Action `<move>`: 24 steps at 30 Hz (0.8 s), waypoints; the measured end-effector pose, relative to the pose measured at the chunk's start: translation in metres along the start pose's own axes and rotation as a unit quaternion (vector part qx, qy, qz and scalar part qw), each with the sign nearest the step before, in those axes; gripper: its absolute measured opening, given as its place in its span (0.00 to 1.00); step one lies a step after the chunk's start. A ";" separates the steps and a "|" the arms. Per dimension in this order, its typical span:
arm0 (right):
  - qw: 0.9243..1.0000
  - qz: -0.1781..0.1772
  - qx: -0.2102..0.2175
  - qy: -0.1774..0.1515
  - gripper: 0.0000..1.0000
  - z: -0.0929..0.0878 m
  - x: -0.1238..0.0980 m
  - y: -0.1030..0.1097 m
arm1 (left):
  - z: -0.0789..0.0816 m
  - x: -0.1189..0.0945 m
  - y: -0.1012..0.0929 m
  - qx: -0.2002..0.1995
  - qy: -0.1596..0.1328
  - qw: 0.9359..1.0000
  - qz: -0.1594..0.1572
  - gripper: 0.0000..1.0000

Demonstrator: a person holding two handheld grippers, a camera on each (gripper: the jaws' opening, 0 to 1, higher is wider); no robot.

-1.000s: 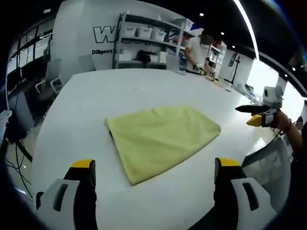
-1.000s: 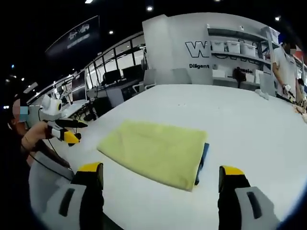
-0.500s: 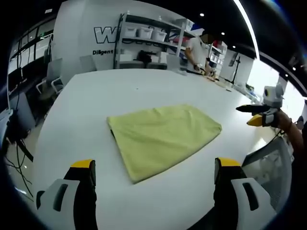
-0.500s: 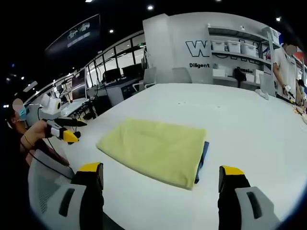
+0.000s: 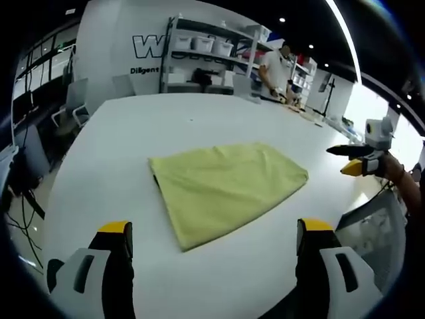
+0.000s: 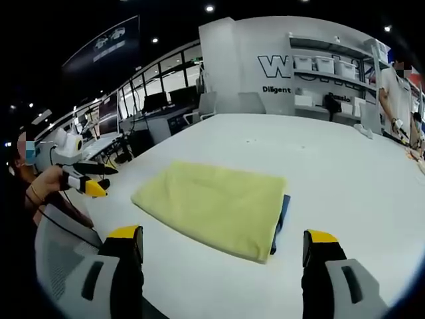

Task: Fold the garment on the visible template until the final outline fits inside the template.

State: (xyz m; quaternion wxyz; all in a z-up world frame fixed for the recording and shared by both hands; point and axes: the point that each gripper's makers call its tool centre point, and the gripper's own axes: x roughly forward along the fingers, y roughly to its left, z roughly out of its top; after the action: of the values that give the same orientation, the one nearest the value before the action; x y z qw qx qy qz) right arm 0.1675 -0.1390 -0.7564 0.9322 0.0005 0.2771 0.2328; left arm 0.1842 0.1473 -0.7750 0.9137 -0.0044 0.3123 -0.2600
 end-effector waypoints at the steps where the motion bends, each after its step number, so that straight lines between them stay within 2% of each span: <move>1: 1.000 0.000 0.000 -0.001 0.99 0.000 0.000 0.000 | 0.000 0.000 0.000 0.000 -0.001 1.000 0.000 0.99; 24: 1.000 -0.003 0.003 -0.006 0.99 0.000 0.001 -0.005 | 0.001 0.000 0.002 0.005 0.004 1.000 0.003 0.99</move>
State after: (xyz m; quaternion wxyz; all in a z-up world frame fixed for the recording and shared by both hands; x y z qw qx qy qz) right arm 0.1702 -0.1432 -0.7572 0.9346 0.0042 0.2722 0.2291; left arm 0.1852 0.1491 -0.7745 0.9133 0.0017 0.3145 -0.2589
